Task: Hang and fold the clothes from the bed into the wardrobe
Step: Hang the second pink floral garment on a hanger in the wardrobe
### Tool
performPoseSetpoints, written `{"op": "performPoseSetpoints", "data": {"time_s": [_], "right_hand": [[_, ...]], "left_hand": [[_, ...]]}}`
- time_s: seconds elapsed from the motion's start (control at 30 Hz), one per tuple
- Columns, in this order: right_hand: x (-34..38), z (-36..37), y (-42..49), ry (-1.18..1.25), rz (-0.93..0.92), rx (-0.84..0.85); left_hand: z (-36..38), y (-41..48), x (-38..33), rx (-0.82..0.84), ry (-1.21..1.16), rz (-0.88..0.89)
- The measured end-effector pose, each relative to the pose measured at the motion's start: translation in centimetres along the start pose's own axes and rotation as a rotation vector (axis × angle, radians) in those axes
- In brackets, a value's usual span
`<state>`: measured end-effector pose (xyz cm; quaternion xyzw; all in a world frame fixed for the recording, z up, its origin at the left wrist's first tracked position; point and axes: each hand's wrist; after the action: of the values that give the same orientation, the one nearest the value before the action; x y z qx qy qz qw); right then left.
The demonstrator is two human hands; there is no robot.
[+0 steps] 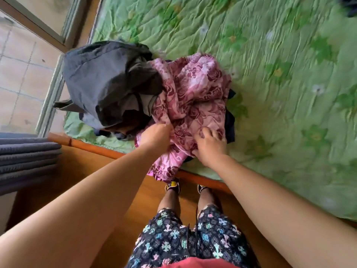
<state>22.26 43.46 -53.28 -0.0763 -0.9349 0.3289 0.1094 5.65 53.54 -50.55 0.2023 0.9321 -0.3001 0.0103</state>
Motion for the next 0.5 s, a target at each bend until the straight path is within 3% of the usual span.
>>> {"op": "performPoseSetpoints", "data": {"time_s": [0.23, 0.37, 0.5], "right_hand": [[-1.2, -2.0, -0.8, 0.511, 0.09, -0.19], [-2.3, -6.4, -3.3, 0.701, 0.058, -0.451], [-3.2, -12.9, -7.1, 0.793, 0.081, -0.705]], "left_hand": [[-4.6, -0.2, -2.3, -0.174, -0.391, 0.142], [-10.6, -1.3, -5.4, -0.259, -0.604, 0.144], [-18.2, -3.5, -9.2, -0.326, -0.721, 0.324]]}}
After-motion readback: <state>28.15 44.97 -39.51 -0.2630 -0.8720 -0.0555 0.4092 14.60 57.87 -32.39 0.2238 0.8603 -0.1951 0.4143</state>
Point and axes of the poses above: each hand's wrist, its own y-axis towards the middle knuckle, its own z-axis out of the palm, x = y × z, and after that the axes turned 1 degree about -z, right-handed
